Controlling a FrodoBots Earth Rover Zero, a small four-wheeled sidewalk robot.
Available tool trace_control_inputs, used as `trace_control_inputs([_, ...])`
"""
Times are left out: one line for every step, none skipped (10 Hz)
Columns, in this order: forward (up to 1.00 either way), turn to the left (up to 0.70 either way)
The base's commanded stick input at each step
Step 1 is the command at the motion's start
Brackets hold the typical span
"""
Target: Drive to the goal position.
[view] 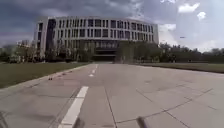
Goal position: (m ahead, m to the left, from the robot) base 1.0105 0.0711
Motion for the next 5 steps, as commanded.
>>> trace_control_inputs([0.7, 0.0])
trace_control_inputs([0.7, 0.0])
trace_control_inputs([0.7, 0.0])
trace_control_inputs([0.7, 0.0])
trace_control_inputs([0.7, 0.0])
